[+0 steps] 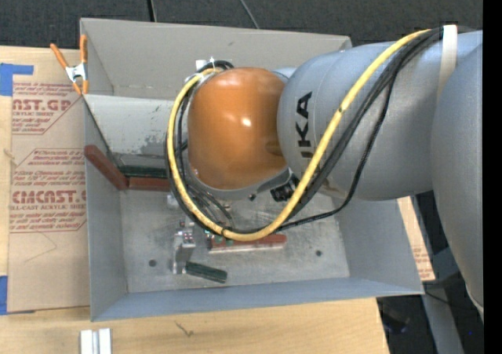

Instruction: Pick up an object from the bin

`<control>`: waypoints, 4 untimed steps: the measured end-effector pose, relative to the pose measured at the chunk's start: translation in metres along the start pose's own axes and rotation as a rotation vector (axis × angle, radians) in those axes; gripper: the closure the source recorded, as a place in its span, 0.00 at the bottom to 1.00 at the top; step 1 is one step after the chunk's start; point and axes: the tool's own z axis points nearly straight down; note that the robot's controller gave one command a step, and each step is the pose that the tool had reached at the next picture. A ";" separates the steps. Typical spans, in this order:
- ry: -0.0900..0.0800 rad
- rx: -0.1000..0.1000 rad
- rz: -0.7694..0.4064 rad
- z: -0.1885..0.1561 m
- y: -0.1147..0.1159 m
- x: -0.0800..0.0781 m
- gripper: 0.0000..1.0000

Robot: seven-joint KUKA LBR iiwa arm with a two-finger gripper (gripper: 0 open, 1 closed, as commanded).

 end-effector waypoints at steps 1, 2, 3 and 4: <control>-0.008 -0.002 0.002 -0.004 -0.001 -0.002 0.00; -0.011 -0.002 -0.073 0.028 -0.034 -0.003 0.00; -0.012 -0.002 -0.066 0.092 -0.050 -0.006 0.00; -0.023 -0.005 -0.389 0.141 -0.084 -0.024 1.00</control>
Offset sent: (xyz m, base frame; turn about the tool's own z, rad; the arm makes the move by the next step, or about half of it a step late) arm 0.0028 -0.0634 -0.0552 -0.1245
